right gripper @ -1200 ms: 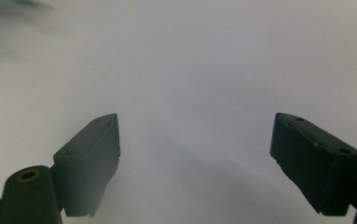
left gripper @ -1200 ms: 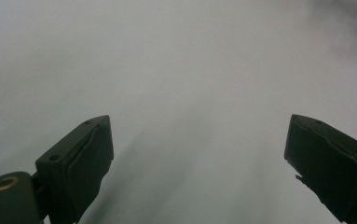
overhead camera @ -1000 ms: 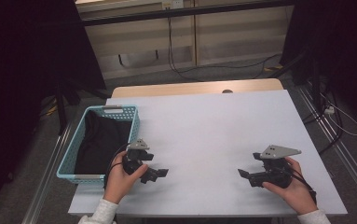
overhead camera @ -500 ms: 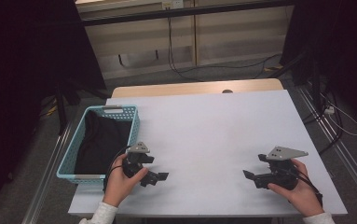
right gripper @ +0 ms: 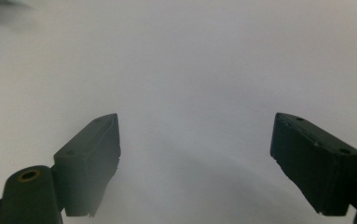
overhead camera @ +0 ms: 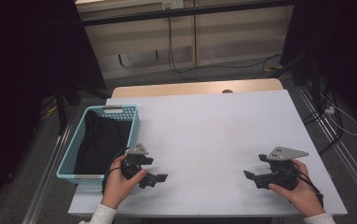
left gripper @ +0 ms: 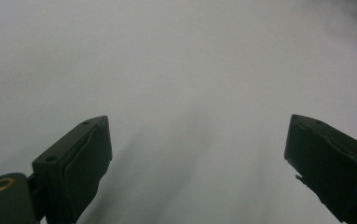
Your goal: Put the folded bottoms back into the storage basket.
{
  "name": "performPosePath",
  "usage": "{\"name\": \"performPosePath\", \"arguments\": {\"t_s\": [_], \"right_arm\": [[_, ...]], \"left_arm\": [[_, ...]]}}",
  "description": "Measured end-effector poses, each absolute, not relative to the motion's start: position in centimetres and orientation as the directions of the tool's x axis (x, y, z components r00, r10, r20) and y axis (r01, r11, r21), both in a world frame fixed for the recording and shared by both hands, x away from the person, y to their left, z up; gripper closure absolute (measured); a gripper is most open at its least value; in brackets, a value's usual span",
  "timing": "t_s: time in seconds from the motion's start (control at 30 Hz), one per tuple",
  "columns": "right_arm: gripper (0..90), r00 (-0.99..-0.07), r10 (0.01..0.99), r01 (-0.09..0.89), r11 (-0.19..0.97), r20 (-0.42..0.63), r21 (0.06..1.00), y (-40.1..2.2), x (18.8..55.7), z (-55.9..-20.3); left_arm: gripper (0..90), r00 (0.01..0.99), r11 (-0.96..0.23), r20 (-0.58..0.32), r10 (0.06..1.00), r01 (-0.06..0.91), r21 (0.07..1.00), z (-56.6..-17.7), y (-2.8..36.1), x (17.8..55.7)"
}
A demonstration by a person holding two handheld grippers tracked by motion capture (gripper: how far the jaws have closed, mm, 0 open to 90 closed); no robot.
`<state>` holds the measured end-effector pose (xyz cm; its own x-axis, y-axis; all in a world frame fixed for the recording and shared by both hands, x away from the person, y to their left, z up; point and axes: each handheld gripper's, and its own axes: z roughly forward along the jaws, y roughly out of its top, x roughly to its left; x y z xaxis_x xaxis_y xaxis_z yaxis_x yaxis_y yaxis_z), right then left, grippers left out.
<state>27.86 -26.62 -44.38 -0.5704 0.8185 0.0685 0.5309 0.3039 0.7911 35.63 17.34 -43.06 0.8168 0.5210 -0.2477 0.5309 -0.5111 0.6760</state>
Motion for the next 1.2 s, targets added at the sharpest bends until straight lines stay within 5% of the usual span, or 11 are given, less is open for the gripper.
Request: {"name": "performPosePath", "arguments": {"t_s": [1.2], "right_arm": [[14.8,-0.557,0.828,0.539,0.307,0.059,0.784,-27.7,27.2,-44.7]], "left_arm": [[7.4,0.816,-0.507,-0.257,0.518,0.535,0.676,-43.3,17.7,35.3]]}}
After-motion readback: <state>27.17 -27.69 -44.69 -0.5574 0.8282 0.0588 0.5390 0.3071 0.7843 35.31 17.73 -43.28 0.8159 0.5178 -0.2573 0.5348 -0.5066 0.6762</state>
